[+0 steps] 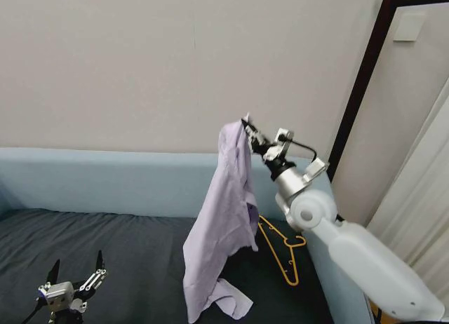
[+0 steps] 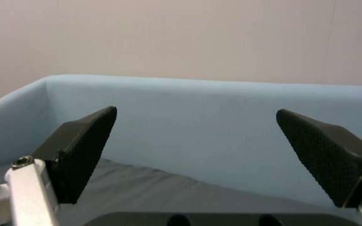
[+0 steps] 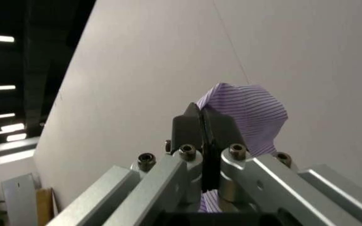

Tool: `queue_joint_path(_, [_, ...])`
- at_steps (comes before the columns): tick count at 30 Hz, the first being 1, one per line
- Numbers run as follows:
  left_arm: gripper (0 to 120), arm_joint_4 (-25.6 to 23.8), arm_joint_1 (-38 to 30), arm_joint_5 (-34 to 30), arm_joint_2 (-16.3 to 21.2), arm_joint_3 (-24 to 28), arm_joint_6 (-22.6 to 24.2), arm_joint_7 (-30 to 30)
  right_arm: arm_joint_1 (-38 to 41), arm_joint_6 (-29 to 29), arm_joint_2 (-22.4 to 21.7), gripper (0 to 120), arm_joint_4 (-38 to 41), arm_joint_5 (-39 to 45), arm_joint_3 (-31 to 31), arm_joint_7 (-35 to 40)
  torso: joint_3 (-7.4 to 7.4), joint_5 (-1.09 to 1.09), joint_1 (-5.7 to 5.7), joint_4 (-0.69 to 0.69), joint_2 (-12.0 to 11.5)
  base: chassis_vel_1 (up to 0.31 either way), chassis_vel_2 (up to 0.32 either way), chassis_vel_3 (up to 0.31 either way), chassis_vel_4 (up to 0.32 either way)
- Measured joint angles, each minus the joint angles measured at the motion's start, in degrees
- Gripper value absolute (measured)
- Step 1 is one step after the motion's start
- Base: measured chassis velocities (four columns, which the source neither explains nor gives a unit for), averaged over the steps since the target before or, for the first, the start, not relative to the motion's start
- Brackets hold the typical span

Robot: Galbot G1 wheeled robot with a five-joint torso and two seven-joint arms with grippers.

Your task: Pick up the clothes from the sofa and hang them on the clothes hanger.

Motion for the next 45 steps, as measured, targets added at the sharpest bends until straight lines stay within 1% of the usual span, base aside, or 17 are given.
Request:
queue_joint_path(6, [100,-0.32,-0.21,-0.16,-0.25,-0.05,0.23,-0.08,7.28,-0.25,-3.33,0,0.27,4.83,1.22,0.61,0.0,0.01,0.0,-0.01,0.0,0.0,0.0,0.0,0.0])
queue_joint_path(18, [100,-0.17,-1.4,-0.27,-0.48,0.84,0.39,-0.34,16.82,-3.86,-10.38,0,5.47,7.7,2.03,2.27,-0.01,0.0,0.0,-0.02,0.0,0.0,0.0,0.0,0.0])
queue_joint_path(23, [100,0.22,-1.51,-0.17,-0.63,1.35,0.32,-0.58,18.97,-5.29,-11.55,0,7.02,7.71,-0.18,2.33,-0.01,-0.02,0.0,-0.02,0.01,0.0,0.0,0.0,0.0])
queue_joint_path(25, [100,0.41,-1.4,-0.13,-0.62,1.39,0.07,-0.69,16.8,-5.52,-10.95,0,7.73,5.18,-3.76,1.91,-0.02,-0.02,-0.01,-0.02,0.01,0.0,0.0,0.0,0.0])
queue_joint_path(27, [100,0.5,-1.29,-0.12,-0.59,1.29,-0.1,-0.81,11.93,-5.18,-8.16,0,6.46,-0.06,-7.15,0.95,-0.01,-0.01,0.0,-0.01,0.0,0.0,0.0,0.0,0.0])
queue_joint_path(28, [100,0.5,-1.29,-0.12,-0.59,1.29,-0.1,-0.81,11.93,-5.18,-8.16,0,6.46,-0.06,-7.15,0.95,-0.01,-0.01,0.0,-0.01,0.0,0.0,0.0,0.0,0.0])
queue_joint_path(29, [100,0.61,-1.25,-0.11,-0.55,1.2,-0.13,-0.89,9.1,-4.86,-6.12,0,4.93,-3.39,-8.25,0.25,-0.01,-0.02,0.0,0.0,0.0,0.0,0.0,0.0,0.0])
queue_joint_path(30, [100,0.74,-1.24,-0.1,-0.49,1.1,-0.13,-0.93,5.47,-4.48,-3.23,0,2.25,-7.38,-9.17,-1.03,0.0,-0.02,0.0,0.02,0.0,0.0,0.0,0.0,0.0])
queue_joint_path(33, [100,1.31,-1.26,-0.08,-0.21,0.57,-0.06,-1.01,-3.25,-2.97,5.15,0,-7.2,-16.63,-11.01,-5.29,0.01,0.0,0.0,0.01,-0.01,0.0,0.0,0.0,0.0])
queue_joint_path(34, [100,1.31,-1.26,-0.08,-0.21,0.57,-0.06,-1.01,-3.25,-2.97,5.15,0,-7.2,-16.63,-11.01,-5.29,0.01,0.0,0.0,0.01,-0.01,0.0,0.0,0.0,0.0])
queue_joint_path(35, [100,1.49,-1.18,-0.11,-0.08,0.28,0.0,-1.02,-5.72,-2.11,7.67,0,-10.95,-19.17,-11.64,-6.7,0.0,-0.02,0.0,0.03,-0.01,0.0,0.0,0.0,0.0])
queue_joint_path(37, [100,1.77,-0.43,-0.47,0.4,-0.8,-0.1,-1.08,-10.45,0.12,13.24,0,-20.49,-25.65,-12.86,-10.23,0.01,-0.02,0.0,-0.01,-0.01,0.0,0.0,0.0,0.0])
queue_joint_path(38, [100,1.77,-0.43,-0.47,0.4,-0.8,-0.1,-1.08,-10.45,0.12,13.24,0,-20.49,-25.65,-12.86,-10.23,0.01,-0.02,0.0,-0.01,-0.01,0.0,0.0,0.0,0.0])
queue_joint_path(40, [100,1.75,0.78,-1.16,0.9,-2.17,-0.76,-1.11,-13.71,1.96,18.46,0,-29.01,-31.6,-13.38,-12.33,0.0,-0.03,0.0,-0.03,-0.01,0.0,0.0,0.0,0.0])
queue_joint_path(43, [100,1.18,2.49,-2.02,1.29,-4.18,-1.82,-1.13,-16.35,3.0,23.98,0,-36.12,-37.68,-13.27,-11.36,0.0,-0.01,0.0,0.01,-0.01,0.0,0.0,0.0,0.0])
queue_joint_path(44, [100,1.18,2.49,-2.02,1.29,-4.18,-1.82,-1.13,-16.35,3.0,23.98,0,-36.12,-37.68,-13.27,-11.36,0.0,-0.01,0.0,0.01,-0.01,0.0,0.0,0.0,0.0])
queue_joint_path(45, [100,0.98,2.92,-2.11,1.37,-4.72,-2.2,-1.16,-17.04,3.12,25.4,0,-37.8,-39.79,-13.01,-10.26,0.0,-0.01,0.0,0.02,-0.01,0.0,0.0,0.0,0.0])
